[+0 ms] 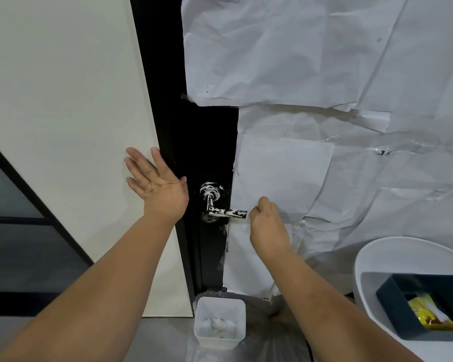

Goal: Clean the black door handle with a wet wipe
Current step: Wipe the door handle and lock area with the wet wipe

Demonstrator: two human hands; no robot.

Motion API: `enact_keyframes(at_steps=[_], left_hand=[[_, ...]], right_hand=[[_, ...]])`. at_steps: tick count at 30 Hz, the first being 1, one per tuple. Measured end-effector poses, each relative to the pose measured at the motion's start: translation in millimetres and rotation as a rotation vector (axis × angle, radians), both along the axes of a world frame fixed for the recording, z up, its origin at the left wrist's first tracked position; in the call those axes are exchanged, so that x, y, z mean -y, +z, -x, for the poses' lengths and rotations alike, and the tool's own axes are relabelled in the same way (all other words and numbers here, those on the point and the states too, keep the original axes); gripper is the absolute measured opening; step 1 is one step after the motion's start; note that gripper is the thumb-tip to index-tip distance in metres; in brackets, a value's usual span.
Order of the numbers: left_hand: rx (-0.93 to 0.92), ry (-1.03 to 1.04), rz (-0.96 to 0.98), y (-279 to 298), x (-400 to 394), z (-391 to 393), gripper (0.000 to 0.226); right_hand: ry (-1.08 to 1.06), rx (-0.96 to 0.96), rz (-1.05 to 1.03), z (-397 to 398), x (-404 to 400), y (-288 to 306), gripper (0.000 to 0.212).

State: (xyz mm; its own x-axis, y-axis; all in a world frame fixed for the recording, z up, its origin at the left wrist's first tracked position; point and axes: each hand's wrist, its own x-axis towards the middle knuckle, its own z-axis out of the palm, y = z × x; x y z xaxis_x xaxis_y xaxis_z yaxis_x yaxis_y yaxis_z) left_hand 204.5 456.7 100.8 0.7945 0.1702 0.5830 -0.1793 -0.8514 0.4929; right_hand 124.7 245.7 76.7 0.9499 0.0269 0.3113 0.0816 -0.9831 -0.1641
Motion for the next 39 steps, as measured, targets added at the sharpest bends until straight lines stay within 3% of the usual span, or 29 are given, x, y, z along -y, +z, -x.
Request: enact_keyframes(at_steps=[11, 17, 22, 39], left_hand=[[-0.008, 0.007, 0.002, 1, 1, 1, 0.092], [-0.015, 0.005, 0.004, 1, 0, 1, 0.094], [-0.007, 0.006, 0.002, -1, 0, 0, 0.093], [-0.004, 0.013, -0.002, -1, 0, 0, 0.092]], right_hand=[[0.071, 0.024, 0.045, 2, -7, 11, 0.033], [0.114, -0.038, -0.035, -1, -2, 8, 0.029], [0.048, -0.018, -0.027, -2, 2, 9, 0.03], [0.19, 0.041, -0.105, -5, -12, 1, 0.027]])
